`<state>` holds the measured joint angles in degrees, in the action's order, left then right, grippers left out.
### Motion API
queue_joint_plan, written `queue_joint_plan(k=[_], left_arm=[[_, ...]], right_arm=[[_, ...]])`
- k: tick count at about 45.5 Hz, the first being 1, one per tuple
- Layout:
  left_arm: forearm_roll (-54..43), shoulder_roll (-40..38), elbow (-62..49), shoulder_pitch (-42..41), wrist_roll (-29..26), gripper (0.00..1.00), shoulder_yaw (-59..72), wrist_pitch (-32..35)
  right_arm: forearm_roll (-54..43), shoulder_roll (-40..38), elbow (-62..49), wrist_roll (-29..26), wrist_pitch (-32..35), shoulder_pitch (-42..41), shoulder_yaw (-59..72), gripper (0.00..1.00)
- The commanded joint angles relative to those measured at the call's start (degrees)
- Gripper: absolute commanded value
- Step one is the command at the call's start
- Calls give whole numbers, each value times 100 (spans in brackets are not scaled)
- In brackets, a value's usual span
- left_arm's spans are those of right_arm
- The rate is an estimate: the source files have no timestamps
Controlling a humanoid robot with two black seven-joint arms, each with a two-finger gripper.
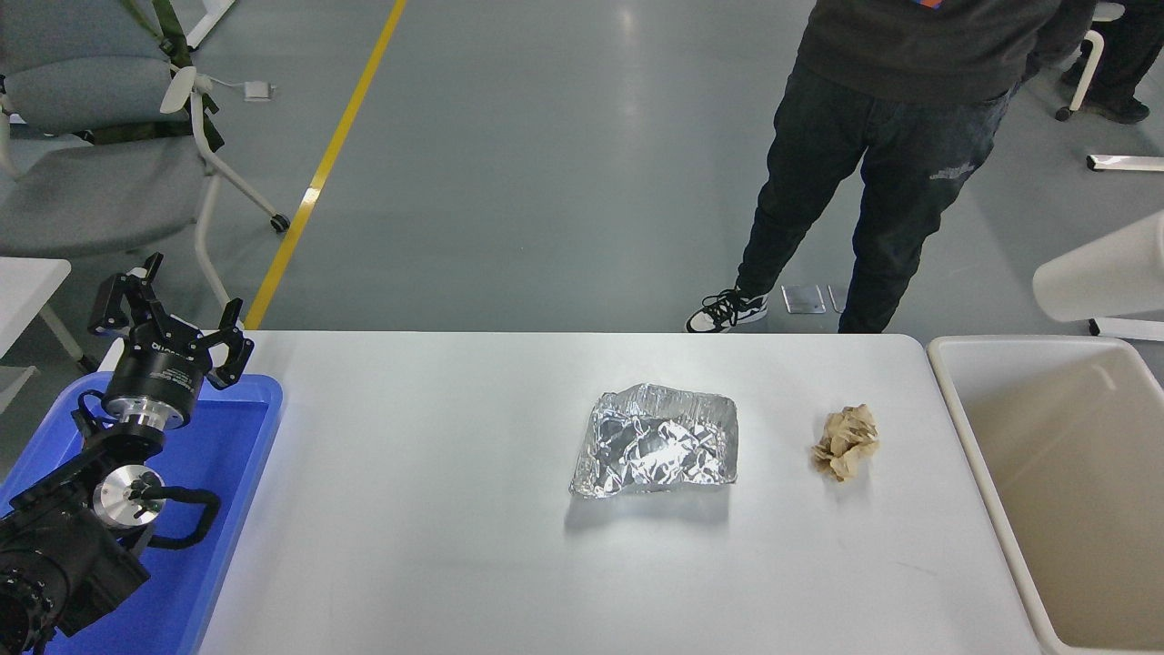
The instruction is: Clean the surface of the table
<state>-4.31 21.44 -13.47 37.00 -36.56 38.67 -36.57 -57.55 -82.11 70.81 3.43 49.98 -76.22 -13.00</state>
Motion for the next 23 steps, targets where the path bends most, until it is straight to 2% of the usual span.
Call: queue_joint_plan(k=[1, 3, 10, 17, 23], left_arm=[[0, 0, 2, 0, 0, 100, 0, 0], [0, 0, 2, 0, 0, 100, 0, 0], [0, 0, 2, 0, 0, 100, 0, 0], [0, 0, 2, 0, 0, 100, 0, 0], [0, 0, 2, 0, 0, 100, 0, 0]], right_arm=[[-10, 169, -1068, 245, 2, 72, 605, 0], [-10, 239, -1261, 359, -6, 116, 746, 0], [139, 494, -1614, 597, -699, 581, 1063, 0], [762, 1161, -2184, 659, -1938, 2047, 1019, 0], [1088, 1829, -3159, 790, -2448, 2787, 958, 0]])
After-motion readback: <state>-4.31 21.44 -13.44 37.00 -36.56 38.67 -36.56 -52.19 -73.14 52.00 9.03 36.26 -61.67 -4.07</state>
